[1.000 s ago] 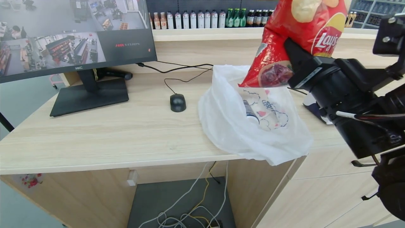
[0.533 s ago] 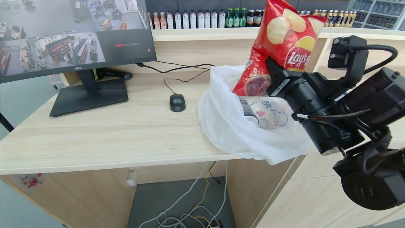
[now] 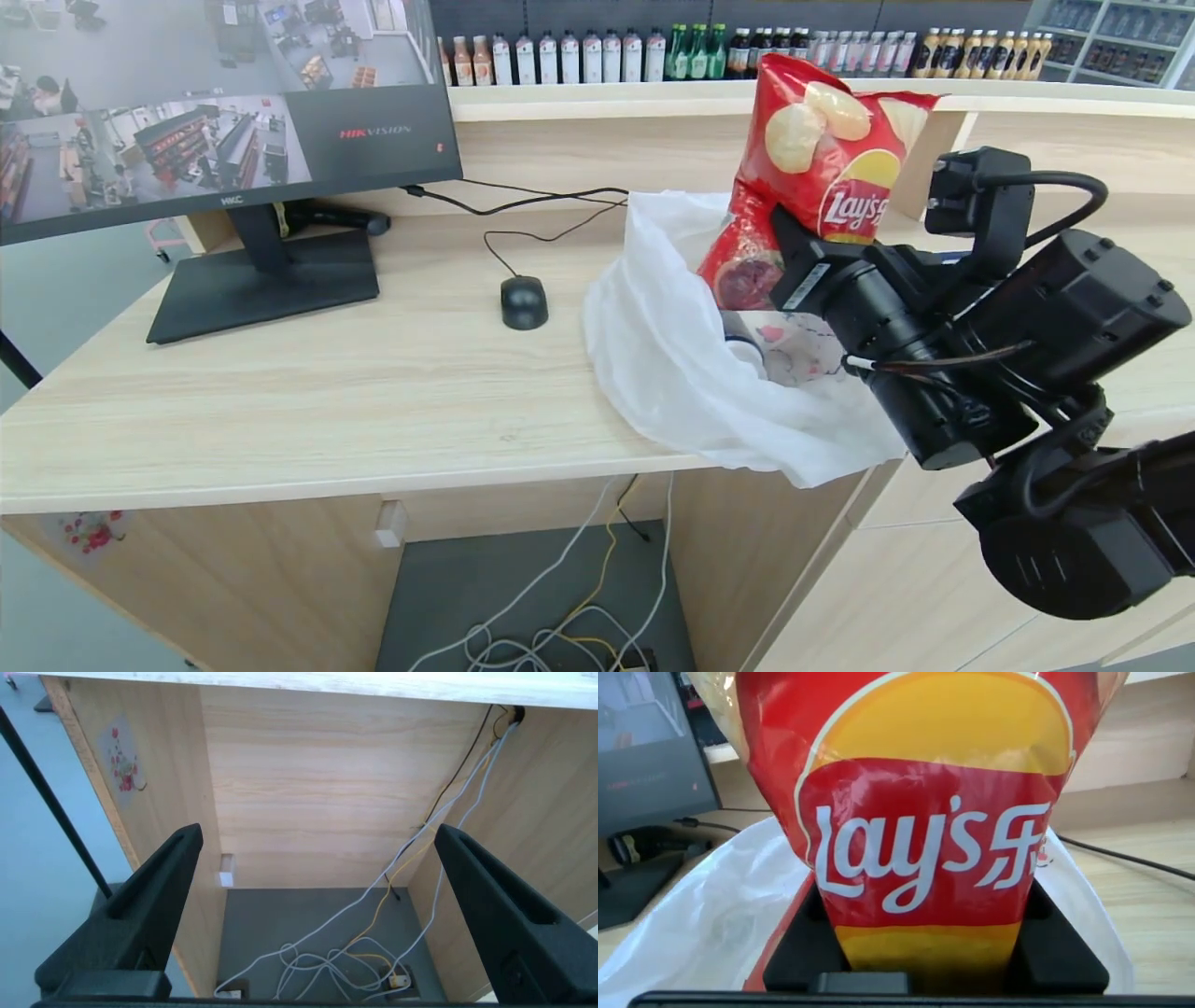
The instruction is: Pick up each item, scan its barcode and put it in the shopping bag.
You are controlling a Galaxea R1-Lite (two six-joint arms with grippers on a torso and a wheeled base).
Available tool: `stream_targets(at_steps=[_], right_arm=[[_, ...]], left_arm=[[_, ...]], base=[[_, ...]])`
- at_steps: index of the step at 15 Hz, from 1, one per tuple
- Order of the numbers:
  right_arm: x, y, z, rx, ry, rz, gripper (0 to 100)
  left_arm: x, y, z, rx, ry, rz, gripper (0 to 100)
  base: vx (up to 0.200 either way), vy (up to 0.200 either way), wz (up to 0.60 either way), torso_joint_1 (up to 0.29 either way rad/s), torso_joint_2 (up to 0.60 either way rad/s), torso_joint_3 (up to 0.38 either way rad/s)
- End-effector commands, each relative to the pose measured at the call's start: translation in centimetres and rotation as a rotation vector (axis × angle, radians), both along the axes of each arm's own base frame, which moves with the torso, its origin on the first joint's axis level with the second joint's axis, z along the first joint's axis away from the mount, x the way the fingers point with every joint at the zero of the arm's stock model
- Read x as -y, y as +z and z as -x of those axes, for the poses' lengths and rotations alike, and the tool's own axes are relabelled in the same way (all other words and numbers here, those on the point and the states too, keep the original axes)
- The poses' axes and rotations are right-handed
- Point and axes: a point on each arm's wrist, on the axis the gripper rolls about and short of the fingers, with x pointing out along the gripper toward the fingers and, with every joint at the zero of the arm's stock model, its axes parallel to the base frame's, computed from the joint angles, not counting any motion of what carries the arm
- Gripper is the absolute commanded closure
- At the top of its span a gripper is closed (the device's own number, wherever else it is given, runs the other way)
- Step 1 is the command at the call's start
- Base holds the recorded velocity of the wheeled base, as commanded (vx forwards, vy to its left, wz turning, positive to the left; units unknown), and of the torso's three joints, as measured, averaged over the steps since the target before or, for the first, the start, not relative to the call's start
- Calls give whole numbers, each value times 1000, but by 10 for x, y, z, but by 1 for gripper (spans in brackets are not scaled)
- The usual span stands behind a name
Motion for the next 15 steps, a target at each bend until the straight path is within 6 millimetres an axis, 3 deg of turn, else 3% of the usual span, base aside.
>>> stream_targets(at_steps=[1,3,5,9,15], right_arm=[[-3,-2,5,-7,15,6,100],[7,-13,20,-52,18,38,100],[16,-10,35,-54,24,39,100],[8,-10,77,-119,145,39,100],[11,12,79,-150,140,47,100]], left_arm=[[0,0,0,0,0,0,0],[0,0,0,0,0,0,0],[0,0,0,0,-1,0,0],[0,0,0,0,0,0,0],[0,0,0,0,0,0,0]], base=[[0,0,0,0,0,0],[0,0,0,0,0,0],[0,0,0,0,0,0],[0,0,0,0,0,0],[0,0,0,0,0,0]])
